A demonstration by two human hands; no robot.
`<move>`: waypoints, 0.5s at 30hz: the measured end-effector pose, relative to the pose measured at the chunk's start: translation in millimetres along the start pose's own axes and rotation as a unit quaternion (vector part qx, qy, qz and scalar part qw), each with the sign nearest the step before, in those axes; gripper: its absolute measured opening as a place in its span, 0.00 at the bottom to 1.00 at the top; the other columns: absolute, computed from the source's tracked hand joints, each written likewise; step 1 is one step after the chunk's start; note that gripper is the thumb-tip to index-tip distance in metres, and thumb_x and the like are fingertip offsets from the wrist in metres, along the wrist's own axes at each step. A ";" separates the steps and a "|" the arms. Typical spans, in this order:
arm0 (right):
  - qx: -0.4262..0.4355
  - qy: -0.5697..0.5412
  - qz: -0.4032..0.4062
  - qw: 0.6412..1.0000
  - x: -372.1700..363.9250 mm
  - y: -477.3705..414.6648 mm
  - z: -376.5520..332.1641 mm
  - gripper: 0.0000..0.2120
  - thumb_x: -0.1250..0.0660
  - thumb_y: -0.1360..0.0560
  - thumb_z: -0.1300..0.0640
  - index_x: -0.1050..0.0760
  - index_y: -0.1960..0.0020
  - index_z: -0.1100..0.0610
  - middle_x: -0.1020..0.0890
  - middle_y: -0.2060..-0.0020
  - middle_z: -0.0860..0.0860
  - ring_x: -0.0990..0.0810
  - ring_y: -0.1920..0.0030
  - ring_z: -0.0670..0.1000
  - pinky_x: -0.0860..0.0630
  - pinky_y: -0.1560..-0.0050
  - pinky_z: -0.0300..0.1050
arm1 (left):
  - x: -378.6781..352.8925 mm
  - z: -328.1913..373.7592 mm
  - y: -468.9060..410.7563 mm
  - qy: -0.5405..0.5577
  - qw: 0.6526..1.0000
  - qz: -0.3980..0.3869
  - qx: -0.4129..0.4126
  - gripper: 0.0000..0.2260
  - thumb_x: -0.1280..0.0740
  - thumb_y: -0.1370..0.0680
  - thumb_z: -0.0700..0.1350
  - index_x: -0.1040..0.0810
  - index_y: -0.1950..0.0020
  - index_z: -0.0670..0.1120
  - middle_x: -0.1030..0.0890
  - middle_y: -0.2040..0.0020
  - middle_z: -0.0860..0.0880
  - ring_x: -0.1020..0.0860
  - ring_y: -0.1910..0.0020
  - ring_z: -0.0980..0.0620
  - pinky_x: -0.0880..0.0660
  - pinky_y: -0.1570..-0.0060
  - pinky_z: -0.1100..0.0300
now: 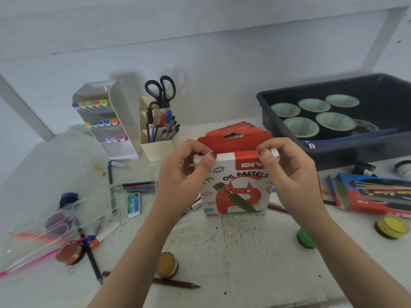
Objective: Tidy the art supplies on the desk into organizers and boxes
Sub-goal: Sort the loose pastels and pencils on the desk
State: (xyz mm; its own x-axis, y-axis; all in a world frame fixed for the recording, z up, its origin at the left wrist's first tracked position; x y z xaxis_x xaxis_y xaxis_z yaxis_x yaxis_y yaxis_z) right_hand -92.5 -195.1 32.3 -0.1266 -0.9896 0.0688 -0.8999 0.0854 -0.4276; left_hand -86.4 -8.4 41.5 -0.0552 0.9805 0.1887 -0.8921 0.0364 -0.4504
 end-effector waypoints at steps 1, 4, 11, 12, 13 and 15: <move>-0.001 -0.017 0.002 1.000 -0.8 1.0 -0.8 0.11 0.38 0.29 0.46 0.28 0.50 0.51 0.19 0.53 0.44 0.18 0.51 0.44 0.20 0.58 0.38 | 0.6 0.5 0.6 0.005 1.000 0.007 0.000 0.04 0.34 0.26 0.48 0.25 0.54 0.49 0.20 0.56 0.59 0.19 0.54 0.55 0.20 0.64 0.60; -0.008 -0.099 0.006 0.995 -2.4 2.8 -2.3 0.12 0.35 0.27 0.53 0.33 0.45 0.48 0.17 0.52 0.43 0.16 0.53 0.47 0.20 0.61 0.37 | 0.0 1.5 3.3 0.050 0.999 0.022 0.004 0.09 0.33 0.25 0.47 0.28 0.46 0.53 0.18 0.51 0.50 0.17 0.54 0.50 0.19 0.63 0.51; -0.037 -0.114 -0.024 0.993 -1.2 -6.6 0.3 0.11 0.35 0.29 0.54 0.24 0.48 0.55 0.16 0.53 0.45 0.16 0.53 0.46 0.21 0.60 0.35 | 0.1 -6.6 -0.4 0.086 0.994 0.021 0.059 0.11 0.34 0.26 0.46 0.24 0.46 0.43 0.16 0.55 0.55 0.17 0.56 0.56 0.22 0.64 0.67; -0.042 -0.116 -0.028 0.992 -1.4 -7.2 1.2 0.10 0.35 0.29 0.53 0.24 0.49 0.55 0.15 0.54 0.45 0.16 0.54 0.46 0.22 0.60 0.34 | 0.0 -10.1 -0.9 0.092 0.993 0.021 0.076 0.09 0.35 0.25 0.44 0.24 0.47 0.43 0.16 0.56 0.54 0.17 0.58 0.56 0.23 0.64 0.68; -0.046 -0.119 -0.032 0.991 -1.3 -7.3 1.9 0.10 0.35 0.29 0.53 0.24 0.49 0.55 0.15 0.55 0.45 0.16 0.54 0.46 0.22 0.60 0.34 | -0.5 -13.7 -1.1 0.101 0.990 0.018 0.092 0.06 0.35 0.24 0.41 0.24 0.49 0.43 0.16 0.58 0.54 0.17 0.59 0.56 0.23 0.65 0.67; -0.062 -0.126 -0.038 0.989 -2.2 -8.0 4.4 0.08 0.35 0.28 0.54 0.24 0.50 0.55 0.15 0.55 0.45 0.16 0.55 0.46 0.22 0.61 0.34 | -3.4 -20.0 -1.8 0.136 0.982 0.008 0.130 0.05 0.38 0.23 0.37 0.24 0.52 0.44 0.17 0.61 0.52 0.18 0.61 0.55 0.22 0.65 0.64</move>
State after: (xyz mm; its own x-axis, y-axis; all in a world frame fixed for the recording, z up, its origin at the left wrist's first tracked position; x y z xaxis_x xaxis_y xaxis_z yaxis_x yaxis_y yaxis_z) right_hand -83.1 -194.1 31.6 0.0378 -0.9898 -0.1371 -0.9490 0.0075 -0.3153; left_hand -75.7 -8.0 24.3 0.0206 0.9971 -0.0727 -0.9783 0.0051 -0.2074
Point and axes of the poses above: each hand's wrist, its own y-axis away from the middle knuckle, its own x-axis out of the back of the hand, z = x × y, the point moved 8 cm from there along -y, towards the middle knuckle
